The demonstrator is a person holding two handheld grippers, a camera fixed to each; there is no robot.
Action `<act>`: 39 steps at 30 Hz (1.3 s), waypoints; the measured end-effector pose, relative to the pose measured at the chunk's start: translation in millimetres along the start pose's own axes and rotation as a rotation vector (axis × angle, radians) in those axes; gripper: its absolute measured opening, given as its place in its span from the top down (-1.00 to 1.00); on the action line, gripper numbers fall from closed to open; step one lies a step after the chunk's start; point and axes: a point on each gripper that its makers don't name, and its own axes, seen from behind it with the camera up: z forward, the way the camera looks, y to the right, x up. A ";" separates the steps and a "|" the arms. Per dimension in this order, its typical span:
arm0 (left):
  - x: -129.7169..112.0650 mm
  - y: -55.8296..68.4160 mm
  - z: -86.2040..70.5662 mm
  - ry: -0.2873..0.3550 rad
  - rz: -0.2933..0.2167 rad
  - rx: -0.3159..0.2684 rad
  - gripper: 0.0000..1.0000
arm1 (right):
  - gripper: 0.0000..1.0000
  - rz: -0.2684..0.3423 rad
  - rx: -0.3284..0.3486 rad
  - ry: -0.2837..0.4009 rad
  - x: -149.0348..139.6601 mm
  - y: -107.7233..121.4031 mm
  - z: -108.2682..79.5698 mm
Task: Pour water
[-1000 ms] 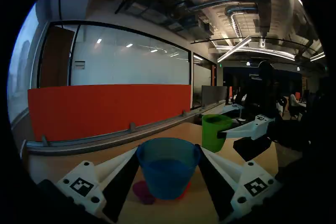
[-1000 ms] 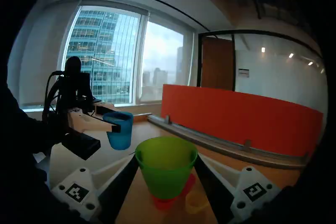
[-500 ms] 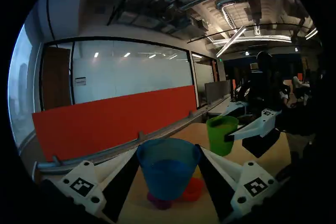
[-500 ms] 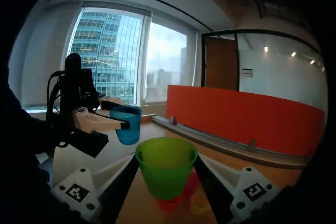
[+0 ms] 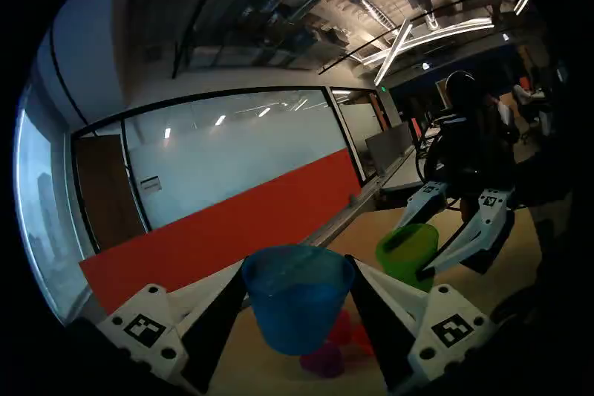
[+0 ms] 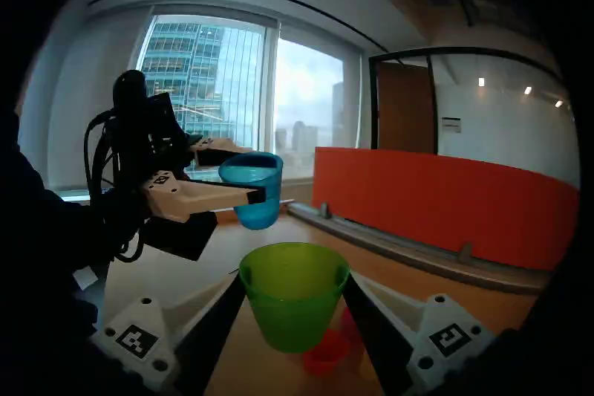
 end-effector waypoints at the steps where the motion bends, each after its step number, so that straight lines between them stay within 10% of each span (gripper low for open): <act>1: 1.9 -0.4 0.7 0.000 0.015 0.002 -0.77 | -0.83 0.000 0.004 -0.002 -1.3 -1.6 0.8; 39: 59.8 5.9 11.0 0.003 0.425 0.000 -0.78 | -0.83 0.011 0.111 0.003 -15.1 -45.5 24.7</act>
